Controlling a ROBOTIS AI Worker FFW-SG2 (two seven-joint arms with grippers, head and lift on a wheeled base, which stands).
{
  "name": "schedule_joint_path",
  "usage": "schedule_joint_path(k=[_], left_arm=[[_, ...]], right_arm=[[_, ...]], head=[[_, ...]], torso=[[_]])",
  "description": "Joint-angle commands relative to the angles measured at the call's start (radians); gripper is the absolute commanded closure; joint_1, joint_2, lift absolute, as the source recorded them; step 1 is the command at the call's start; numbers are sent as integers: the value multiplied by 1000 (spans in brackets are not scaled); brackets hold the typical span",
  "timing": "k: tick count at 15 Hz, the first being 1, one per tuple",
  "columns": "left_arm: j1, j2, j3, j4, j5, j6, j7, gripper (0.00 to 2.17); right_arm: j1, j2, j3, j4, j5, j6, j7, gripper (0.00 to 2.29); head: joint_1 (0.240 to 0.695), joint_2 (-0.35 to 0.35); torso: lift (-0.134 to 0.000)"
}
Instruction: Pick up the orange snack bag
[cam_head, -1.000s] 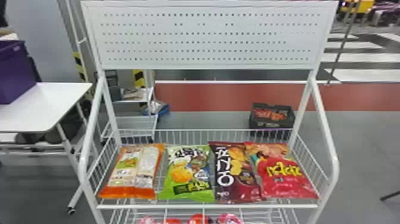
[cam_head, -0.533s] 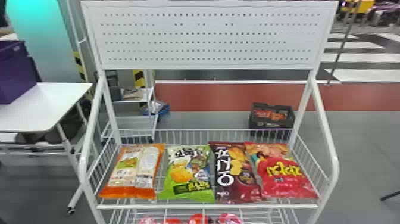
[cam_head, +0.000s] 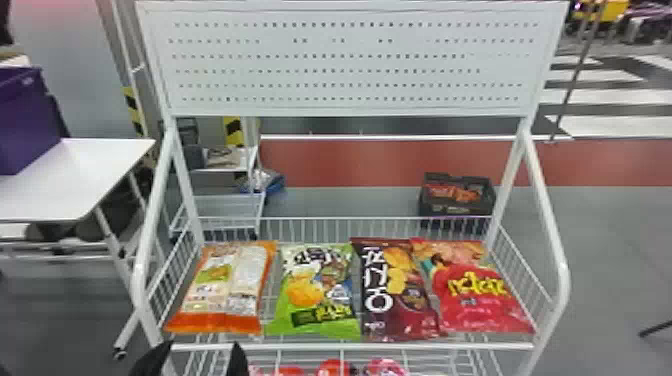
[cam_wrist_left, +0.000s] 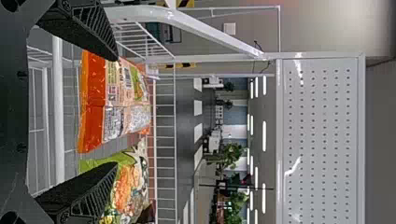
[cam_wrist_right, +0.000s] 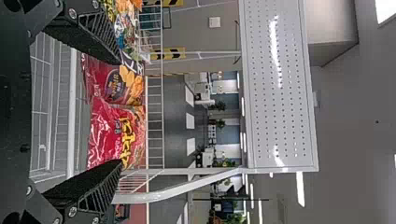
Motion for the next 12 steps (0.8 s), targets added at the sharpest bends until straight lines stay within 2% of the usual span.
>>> schedule_joint_path(k=[1, 3, 8, 12], left_arm=[[-95, -11, -18, 36, 12, 96, -1, 90], [-167, -34, -26, 80, 7, 145, -3, 90], [-291, -43, -53, 182, 32, 194, -6, 90], [-386, -68, -63, 266, 58, 259, -24, 90]], right_arm=[[0, 2, 5, 2, 5, 0, 0, 144], [-3, 4, 10, 6, 7, 0, 0, 144], [-6, 4, 8, 14, 7, 0, 0, 144], [-9, 4, 8, 17, 7, 0, 0, 144]], head=[[499, 0], [499, 0], [499, 0], [499, 0]], torso=[[0], [0], [0], [0]])
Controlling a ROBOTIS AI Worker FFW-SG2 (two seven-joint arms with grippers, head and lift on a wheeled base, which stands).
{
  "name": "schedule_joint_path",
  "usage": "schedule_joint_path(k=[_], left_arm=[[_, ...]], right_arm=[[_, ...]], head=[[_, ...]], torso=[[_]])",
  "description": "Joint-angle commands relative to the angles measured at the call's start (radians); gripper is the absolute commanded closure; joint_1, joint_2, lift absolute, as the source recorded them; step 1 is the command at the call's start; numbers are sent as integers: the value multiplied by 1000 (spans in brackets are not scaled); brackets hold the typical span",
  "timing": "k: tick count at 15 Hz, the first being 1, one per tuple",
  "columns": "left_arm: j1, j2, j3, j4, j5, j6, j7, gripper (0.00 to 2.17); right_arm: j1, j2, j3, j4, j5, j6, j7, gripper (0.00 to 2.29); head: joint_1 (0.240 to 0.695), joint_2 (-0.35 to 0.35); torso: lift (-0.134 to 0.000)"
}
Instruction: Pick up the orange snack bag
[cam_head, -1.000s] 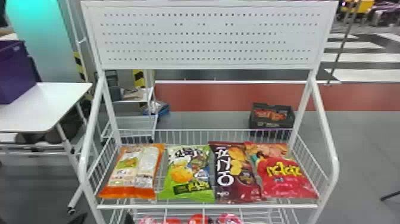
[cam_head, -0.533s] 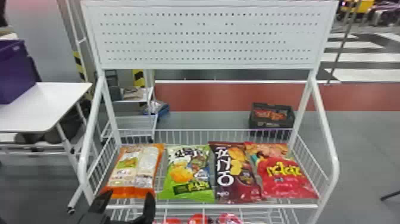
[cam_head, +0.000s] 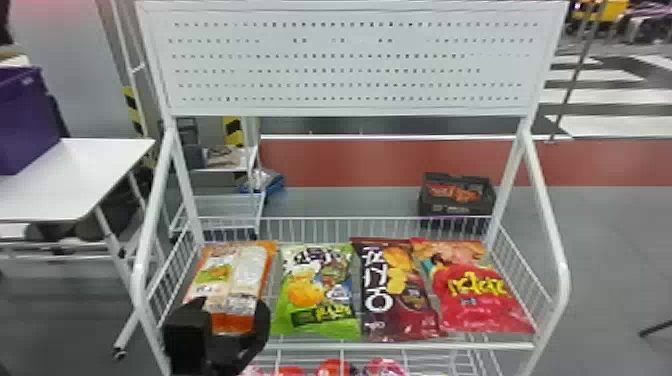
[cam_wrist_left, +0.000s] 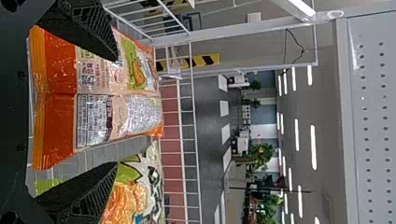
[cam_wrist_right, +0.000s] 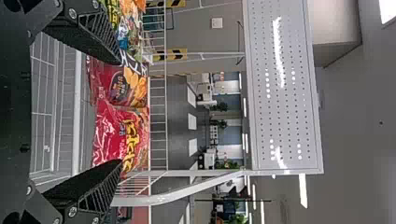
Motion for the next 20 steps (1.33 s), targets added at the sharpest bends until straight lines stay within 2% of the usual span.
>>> schedule_joint_path(k=[1, 4, 9, 10, 14, 15, 17, 20], left_arm=[[-57, -6, -7, 53, 19, 36, -1, 90], [-106, -19, -6, 110, 22, 64, -4, 90], [-143, -20, 10, 160, 48, 88, -10, 103], [-144, -20, 11, 166, 51, 88, -17, 161], [-144, -22, 10, 168, 62, 113, -15, 721], [-141, -20, 11, 168, 65, 113, -7, 991], [-126, -20, 14, 159, 65, 110, 2, 1349], [-109, -16, 16, 131, 70, 113, 5, 1352]], right_arm=[[0, 0, -1, 0, -1, 0, 0, 144], [-2, -2, -1, 3, -5, 0, 0, 144], [-11, -3, -1, 14, -6, 3, 0, 144], [-13, -3, -1, 14, -8, 3, 0, 144], [-19, -3, -1, 14, -6, 9, 0, 144], [-19, -5, -1, 14, -6, 9, 0, 144], [-19, -8, -1, 14, -8, 9, 0, 144], [-17, -8, -1, 11, -8, 6, 0, 144]], head=[[499, 0], [499, 0], [499, 0], [499, 0], [499, 0], [499, 0], [499, 0], [499, 0]], torso=[[0], [0], [0], [0], [0], [0], [0], [0]])
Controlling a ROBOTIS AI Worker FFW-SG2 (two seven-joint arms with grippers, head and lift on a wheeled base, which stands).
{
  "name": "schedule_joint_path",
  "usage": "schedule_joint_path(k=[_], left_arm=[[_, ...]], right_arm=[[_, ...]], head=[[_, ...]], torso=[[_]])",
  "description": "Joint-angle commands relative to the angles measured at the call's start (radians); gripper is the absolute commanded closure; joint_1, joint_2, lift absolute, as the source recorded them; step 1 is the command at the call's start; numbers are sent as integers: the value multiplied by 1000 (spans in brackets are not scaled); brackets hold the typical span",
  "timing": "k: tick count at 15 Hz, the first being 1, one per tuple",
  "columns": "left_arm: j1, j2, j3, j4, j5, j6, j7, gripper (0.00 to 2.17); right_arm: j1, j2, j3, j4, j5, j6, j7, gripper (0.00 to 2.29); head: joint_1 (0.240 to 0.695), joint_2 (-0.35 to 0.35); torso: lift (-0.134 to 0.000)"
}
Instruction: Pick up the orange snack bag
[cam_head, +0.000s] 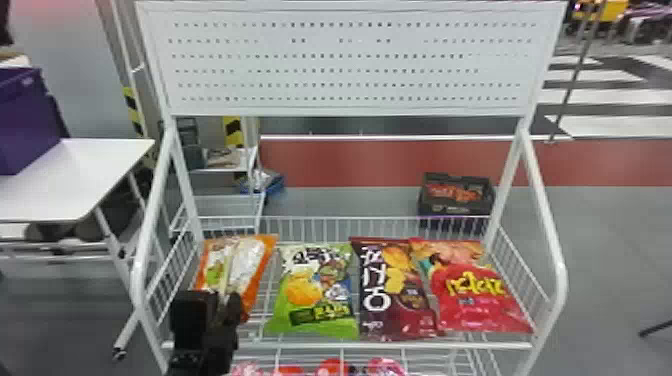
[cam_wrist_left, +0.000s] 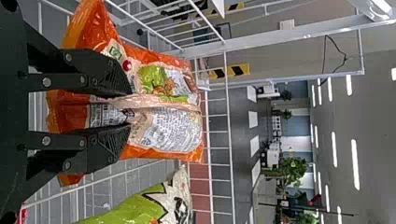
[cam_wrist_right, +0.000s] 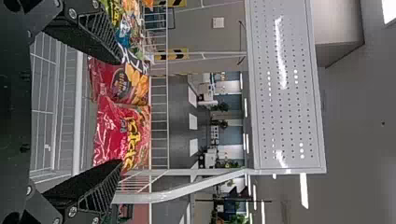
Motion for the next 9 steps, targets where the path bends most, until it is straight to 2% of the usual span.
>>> schedule_joint_path(k=[1, 6, 9], left_arm=[[11, 2, -2, -15, 3, 2, 1, 1352], [26, 3, 0, -43, 8, 11, 1, 1355], [69, 6, 24, -132, 14, 11, 1, 1352]], right_arm=[[1, -2, 0, -4, 0, -2, 0, 144], [0, -5, 0, -4, -3, -2, 0, 144], [-2, -5, 0, -1, -5, 1, 0, 144]], head=[[499, 0], [499, 0], [499, 0]], torso=[[0], [0], [0]])
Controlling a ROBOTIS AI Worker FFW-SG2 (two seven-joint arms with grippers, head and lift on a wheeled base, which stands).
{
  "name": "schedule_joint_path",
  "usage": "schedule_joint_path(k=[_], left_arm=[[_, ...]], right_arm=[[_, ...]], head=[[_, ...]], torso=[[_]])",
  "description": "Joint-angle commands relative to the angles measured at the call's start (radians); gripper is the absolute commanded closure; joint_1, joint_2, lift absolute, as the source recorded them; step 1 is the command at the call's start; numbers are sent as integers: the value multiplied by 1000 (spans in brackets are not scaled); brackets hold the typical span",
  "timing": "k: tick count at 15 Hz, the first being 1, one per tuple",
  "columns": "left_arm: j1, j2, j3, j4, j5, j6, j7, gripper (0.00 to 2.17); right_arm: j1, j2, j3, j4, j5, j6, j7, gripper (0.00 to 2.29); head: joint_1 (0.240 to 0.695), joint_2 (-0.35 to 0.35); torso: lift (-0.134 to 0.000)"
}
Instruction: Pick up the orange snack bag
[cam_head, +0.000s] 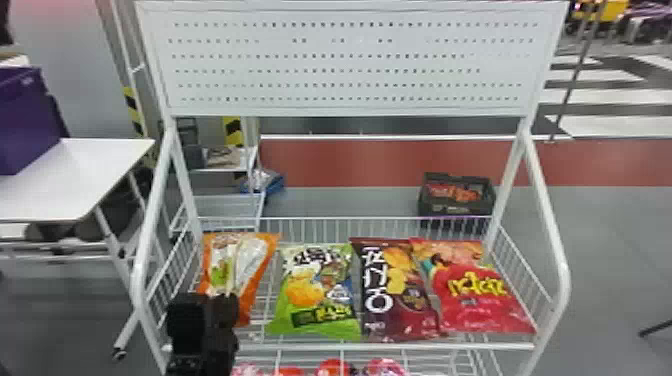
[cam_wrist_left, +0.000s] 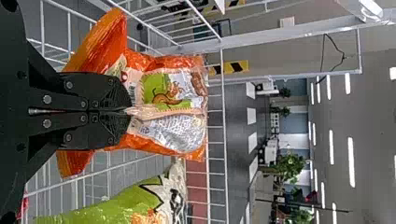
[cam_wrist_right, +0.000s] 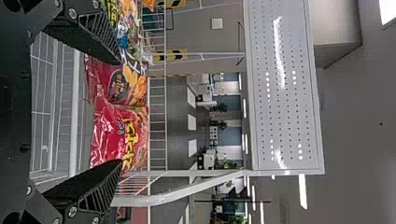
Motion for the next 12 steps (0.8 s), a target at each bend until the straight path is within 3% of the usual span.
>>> schedule_joint_path(k=[1, 8, 12], left_arm=[[36, 3, 13, -86, 4, 0, 0, 1355], [219, 44, 45, -309, 10, -6, -2, 1355], [378, 78, 90, -407, 9, -86, -2, 1355]], right_arm=[[-2, 0, 0, 3, 0, 3, 0, 144], [-25, 0, 3, 23, -3, 6, 0, 144], [-39, -3, 5, 37, -14, 9, 0, 144]], head=[[499, 0], [499, 0], [499, 0]], torso=[[0], [0], [0]])
